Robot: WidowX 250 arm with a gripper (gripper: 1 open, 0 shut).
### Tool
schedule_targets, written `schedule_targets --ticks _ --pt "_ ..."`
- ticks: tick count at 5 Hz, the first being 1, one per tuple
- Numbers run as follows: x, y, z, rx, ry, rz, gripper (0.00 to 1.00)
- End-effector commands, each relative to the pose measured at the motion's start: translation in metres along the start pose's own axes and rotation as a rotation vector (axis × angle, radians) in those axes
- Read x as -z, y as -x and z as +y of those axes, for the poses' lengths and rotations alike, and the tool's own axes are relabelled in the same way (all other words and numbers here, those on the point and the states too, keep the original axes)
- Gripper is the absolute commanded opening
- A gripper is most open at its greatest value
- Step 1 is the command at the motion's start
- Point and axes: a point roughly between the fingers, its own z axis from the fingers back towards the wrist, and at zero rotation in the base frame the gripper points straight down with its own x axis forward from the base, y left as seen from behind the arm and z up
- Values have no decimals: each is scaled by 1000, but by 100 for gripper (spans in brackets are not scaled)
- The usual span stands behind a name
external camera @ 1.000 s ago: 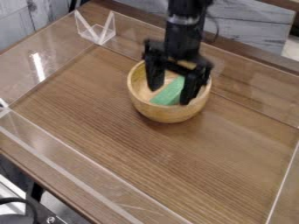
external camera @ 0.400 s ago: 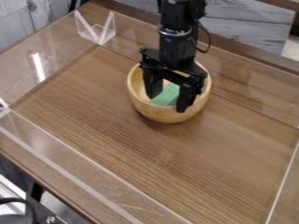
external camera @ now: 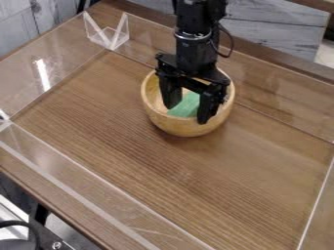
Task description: Remove the green block from inside the brown bowl and put it on the table
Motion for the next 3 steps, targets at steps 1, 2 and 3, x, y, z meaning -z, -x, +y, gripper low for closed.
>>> schedule_targets --ticks 1,2,3 --pt "-12 -3 10 -22 -9 -60 100" --pt "-9 -5 11 -26 -7 -67 100" --pt "-5 -6 13 -29 -5 -72 100"
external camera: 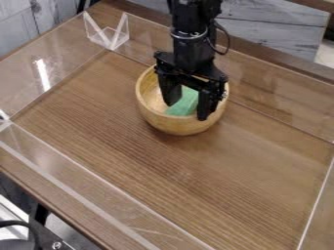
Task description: Remove the green block from inside the brown bowl and put it on the table
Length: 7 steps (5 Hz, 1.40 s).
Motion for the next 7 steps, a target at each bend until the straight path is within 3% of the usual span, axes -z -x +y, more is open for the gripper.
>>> schedule_targets --ticks 1,7 --pt "-2 -3 10 -27 -4 -30 100" --pt "29 -11 12 -36 19 -31 100"
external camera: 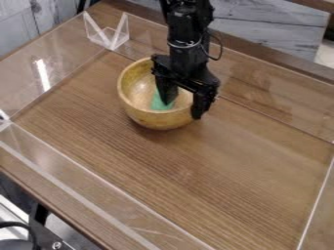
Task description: Remove the green block from inside the brown bowl and put it on the table
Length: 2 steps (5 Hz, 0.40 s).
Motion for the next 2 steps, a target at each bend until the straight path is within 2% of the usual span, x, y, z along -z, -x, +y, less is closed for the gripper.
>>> schedule_targets --ticks 1,2 --pt "8 0 0 -9 10 6 0" --pt "9 2 -5 -5 20 15 0"
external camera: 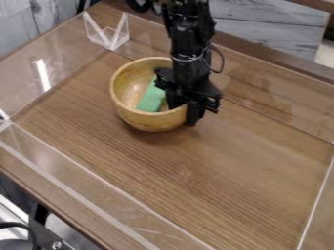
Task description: Remove the green block from inside the brown bowl and put it on the table
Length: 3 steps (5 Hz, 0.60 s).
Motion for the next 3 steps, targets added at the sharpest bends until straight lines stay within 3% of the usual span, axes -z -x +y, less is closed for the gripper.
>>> schedule_targets --ticks 1,3 --pt "-7 5 -8 -7 23 18 0" --pt "-6 11 -20 -11 50 60 0"
